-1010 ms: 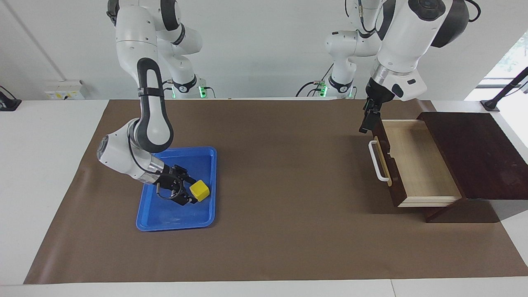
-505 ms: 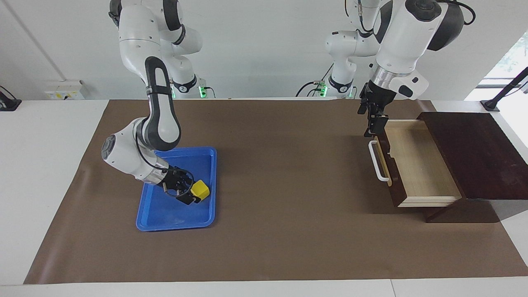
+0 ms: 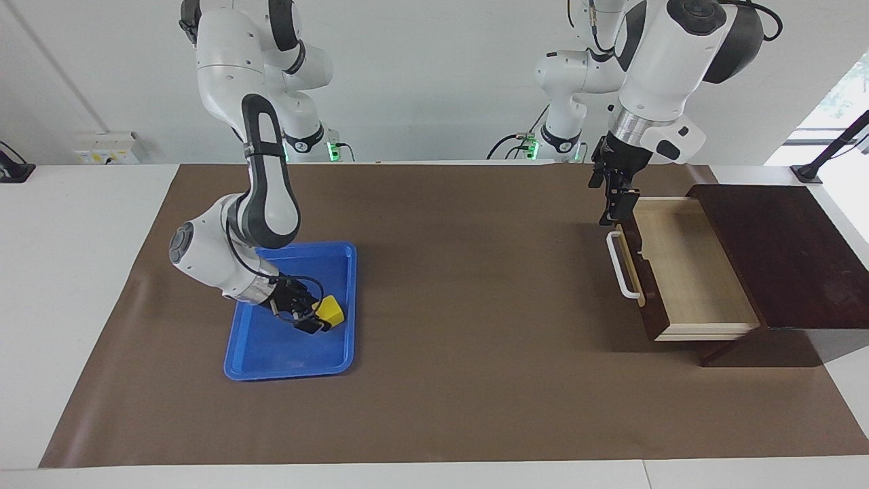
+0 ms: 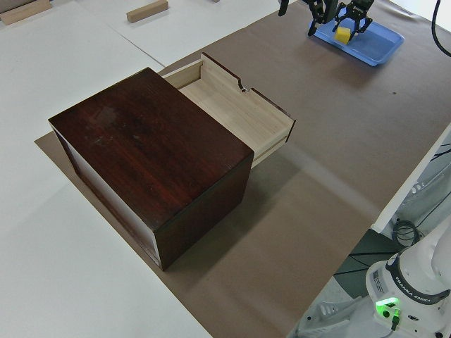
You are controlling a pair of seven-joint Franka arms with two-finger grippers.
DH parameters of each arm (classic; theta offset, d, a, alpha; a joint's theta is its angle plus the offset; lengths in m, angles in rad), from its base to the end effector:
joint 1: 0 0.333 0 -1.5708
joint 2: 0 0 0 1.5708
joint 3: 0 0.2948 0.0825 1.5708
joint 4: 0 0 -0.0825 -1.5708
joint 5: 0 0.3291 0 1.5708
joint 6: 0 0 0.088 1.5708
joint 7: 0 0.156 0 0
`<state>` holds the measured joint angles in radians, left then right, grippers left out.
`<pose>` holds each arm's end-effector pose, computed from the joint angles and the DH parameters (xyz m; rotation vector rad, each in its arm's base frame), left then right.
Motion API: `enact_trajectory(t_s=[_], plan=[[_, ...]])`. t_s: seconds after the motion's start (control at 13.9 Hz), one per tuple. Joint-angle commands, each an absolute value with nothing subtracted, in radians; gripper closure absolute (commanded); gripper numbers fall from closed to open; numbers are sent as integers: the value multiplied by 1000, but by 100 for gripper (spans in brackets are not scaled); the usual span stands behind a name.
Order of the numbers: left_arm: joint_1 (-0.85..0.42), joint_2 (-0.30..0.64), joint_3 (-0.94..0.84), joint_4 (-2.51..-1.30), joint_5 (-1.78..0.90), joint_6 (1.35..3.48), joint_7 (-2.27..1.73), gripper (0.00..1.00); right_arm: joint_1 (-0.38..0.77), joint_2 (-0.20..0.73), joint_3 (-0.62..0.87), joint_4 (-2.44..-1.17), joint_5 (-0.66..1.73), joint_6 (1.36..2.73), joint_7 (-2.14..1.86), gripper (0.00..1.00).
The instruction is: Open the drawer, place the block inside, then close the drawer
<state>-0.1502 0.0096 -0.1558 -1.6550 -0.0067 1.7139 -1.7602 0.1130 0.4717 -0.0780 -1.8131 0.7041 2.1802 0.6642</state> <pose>0.4921 -0.1561 0.5269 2.3113 2.0581 0.0284 0.5910 0.0732 0.2536 -2.2964 1.3525 0.3602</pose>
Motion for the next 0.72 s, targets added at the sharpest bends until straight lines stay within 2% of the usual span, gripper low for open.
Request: enact_trajectory(t_s=[0.0,0.14,0.29,0.5,0.65], plan=[[-146,-29,-152,-1715,-25,1744,-1770,0,117,472,-78,-1818,686,2194,646,49],[-147,-34,-152,-1724,-25,1752,-1772,0,112,472,-77,-1818,687,2191,646,63],[-158,-26,-153,-1732,-25,1761,-1770,0,101,472,-75,-1824,703,2189,647,65],[-158,-23,-152,-1732,-25,1767,-1816,0,92,471,-77,-1822,779,2162,663,75],[-156,-14,-150,-1735,-25,1822,-1915,0,75,465,-80,-1803,815,2099,708,97]])
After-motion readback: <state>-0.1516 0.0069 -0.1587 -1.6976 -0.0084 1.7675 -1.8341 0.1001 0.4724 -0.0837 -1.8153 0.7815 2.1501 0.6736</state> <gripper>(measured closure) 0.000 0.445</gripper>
